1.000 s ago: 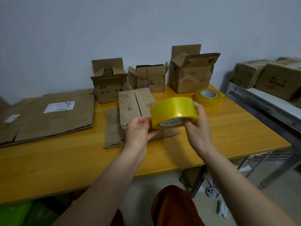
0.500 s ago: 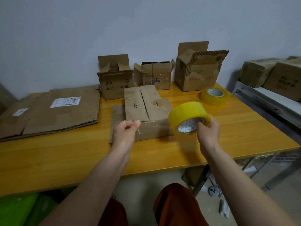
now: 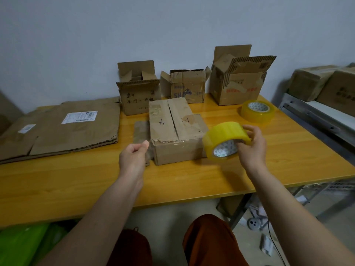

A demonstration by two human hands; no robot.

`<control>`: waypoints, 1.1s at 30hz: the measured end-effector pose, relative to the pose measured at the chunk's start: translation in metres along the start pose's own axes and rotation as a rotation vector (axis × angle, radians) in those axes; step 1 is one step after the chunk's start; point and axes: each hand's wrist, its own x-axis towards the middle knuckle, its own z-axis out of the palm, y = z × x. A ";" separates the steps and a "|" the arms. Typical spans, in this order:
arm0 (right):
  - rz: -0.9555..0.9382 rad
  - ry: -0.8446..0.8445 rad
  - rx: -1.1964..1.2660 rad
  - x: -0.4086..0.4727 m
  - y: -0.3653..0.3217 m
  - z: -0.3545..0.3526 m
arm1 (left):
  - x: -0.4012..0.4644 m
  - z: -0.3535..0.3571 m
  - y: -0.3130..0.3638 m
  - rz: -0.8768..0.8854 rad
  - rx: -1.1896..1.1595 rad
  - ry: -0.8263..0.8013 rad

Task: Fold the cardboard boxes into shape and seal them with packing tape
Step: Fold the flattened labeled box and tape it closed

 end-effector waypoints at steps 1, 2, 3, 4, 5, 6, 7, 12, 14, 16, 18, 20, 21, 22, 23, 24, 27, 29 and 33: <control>0.010 0.018 0.063 0.001 0.001 0.001 | 0.001 0.000 0.000 -0.010 -0.013 -0.002; 0.005 0.031 0.098 0.001 0.001 0.001 | 0.001 0.000 -0.001 -0.014 -0.014 -0.005; -0.007 0.032 0.116 0.001 0.001 0.002 | 0.001 0.001 -0.003 -0.010 -0.009 -0.009; -0.018 0.020 0.117 0.001 0.002 0.002 | 0.001 0.003 -0.005 -0.003 -0.003 -0.009; -0.023 0.005 0.108 0.000 0.004 0.003 | 0.000 0.004 -0.007 0.006 0.003 0.000; -0.022 -0.010 0.085 0.000 0.005 0.003 | 0.000 0.006 -0.008 0.013 0.008 0.019; -0.026 -0.017 0.057 -0.001 0.006 0.003 | 0.000 0.007 -0.010 0.019 0.010 0.043; -0.120 0.020 -0.155 0.002 0.002 0.003 | 0.001 0.014 -0.015 0.026 -0.009 0.150; -0.168 0.042 -0.213 0.004 -0.002 0.005 | 0.003 0.017 -0.015 0.041 -0.019 0.167; -0.209 0.061 -0.254 0.009 -0.006 0.005 | 0.005 0.019 -0.011 0.062 -0.017 0.181; -0.221 0.077 -0.273 0.015 -0.009 0.004 | 0.009 0.021 -0.007 0.087 0.000 0.177; -0.219 0.067 -0.293 0.020 -0.012 0.004 | 0.013 0.022 -0.003 0.099 0.022 0.171; -0.225 0.056 -0.305 0.023 -0.013 0.005 | 0.014 0.023 -0.003 0.098 0.029 0.168; -0.237 0.048 -0.318 0.024 -0.015 0.005 | 0.016 0.023 -0.002 0.095 0.031 0.165; -0.248 0.043 -0.329 0.026 -0.015 0.006 | 0.018 0.023 -0.002 0.088 0.034 0.162; -0.256 0.039 -0.340 0.027 -0.016 0.007 | 0.020 0.023 -0.002 0.078 0.039 0.158; -0.265 0.029 -0.370 0.030 -0.016 0.010 | 0.023 0.023 -0.003 0.049 0.035 0.150; -0.270 0.028 -0.386 0.031 -0.014 0.012 | 0.023 0.024 -0.004 0.035 0.030 0.147; -0.292 0.041 -0.410 0.031 -0.011 0.013 | 0.025 0.024 -0.005 0.021 0.027 0.153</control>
